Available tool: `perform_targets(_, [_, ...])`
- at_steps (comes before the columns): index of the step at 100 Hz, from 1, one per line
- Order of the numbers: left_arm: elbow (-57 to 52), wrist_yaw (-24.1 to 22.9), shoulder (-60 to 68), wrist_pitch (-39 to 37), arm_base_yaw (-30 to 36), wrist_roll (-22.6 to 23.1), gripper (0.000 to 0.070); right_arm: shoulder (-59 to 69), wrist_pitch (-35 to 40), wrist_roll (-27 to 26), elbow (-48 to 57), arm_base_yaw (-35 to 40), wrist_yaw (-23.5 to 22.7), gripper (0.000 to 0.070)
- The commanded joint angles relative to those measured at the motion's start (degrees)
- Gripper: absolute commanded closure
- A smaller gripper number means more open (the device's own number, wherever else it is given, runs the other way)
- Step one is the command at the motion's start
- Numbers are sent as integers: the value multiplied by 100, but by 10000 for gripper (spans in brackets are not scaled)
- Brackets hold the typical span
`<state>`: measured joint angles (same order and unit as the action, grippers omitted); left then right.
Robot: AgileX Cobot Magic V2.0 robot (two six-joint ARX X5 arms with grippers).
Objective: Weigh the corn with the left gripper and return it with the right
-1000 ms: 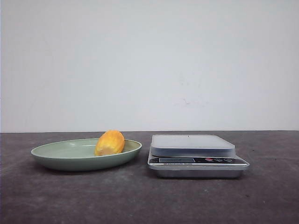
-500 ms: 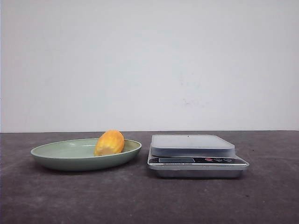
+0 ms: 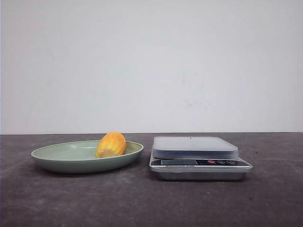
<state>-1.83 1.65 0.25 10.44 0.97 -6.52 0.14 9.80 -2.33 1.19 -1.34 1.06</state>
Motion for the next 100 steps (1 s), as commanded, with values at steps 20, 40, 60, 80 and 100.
perform_targets(20, [101, 9, -7, 28, -4, 96, 688, 9, 55, 0, -59, 2, -20, 688])
perform_targets(40, [101, 9, -7, 28, -4, 96, 688, 9, -79, 0, -59, 2, -7, 688])
perform_targets(60, [101, 9, -7, 28, -4, 96, 688, 9, -94, 0, -57, 2, 0, 688])
perform_targets(80, [101, 9, -7, 28, -4, 96, 688, 9, -94, 0, -57, 2, 0, 688])
perform_targets(100, [101, 9, -7, 28, -4, 98, 688, 9, -94, 0, -57, 2, 0, 688])
